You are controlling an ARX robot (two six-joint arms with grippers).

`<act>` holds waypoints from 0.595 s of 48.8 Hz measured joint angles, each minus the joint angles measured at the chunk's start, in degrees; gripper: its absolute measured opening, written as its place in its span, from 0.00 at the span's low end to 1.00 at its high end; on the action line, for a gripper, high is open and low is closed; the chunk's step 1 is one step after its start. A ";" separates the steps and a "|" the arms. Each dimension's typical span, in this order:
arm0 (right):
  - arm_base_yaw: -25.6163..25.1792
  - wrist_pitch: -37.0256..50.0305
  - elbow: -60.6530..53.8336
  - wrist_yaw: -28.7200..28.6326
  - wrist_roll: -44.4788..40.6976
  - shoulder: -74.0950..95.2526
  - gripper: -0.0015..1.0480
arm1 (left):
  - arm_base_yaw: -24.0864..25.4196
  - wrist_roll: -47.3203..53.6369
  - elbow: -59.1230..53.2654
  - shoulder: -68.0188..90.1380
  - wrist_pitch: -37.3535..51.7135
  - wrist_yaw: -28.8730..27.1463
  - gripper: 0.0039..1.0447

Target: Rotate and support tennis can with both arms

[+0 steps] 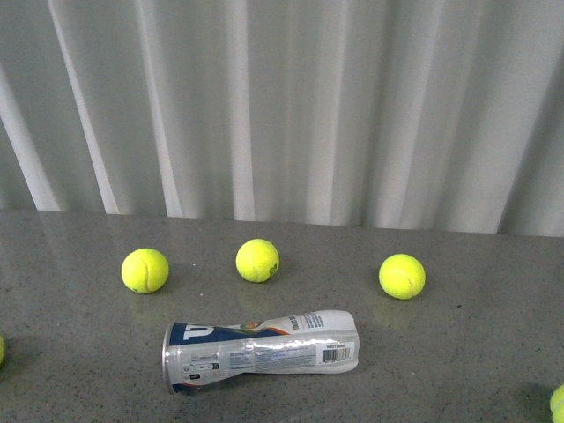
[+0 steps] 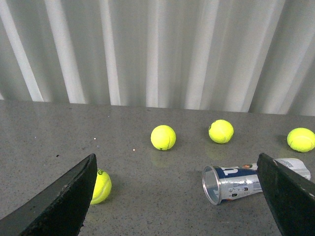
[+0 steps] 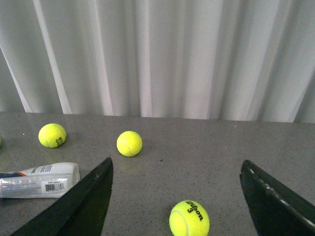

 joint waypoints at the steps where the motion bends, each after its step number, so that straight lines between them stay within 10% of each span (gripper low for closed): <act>1: 0.00 0.00 0.00 0.00 0.00 0.00 0.80 | 0.00 0.00 0.00 0.00 0.00 0.00 0.94; 6: 0.00 0.00 0.00 0.00 0.02 0.00 0.95 | 0.00 0.00 0.00 0.00 0.00 0.00 0.94; 29: 0.00 0.00 0.00 0.00 0.02 0.00 0.93 | 0.00 0.00 0.00 0.00 0.00 0.00 0.94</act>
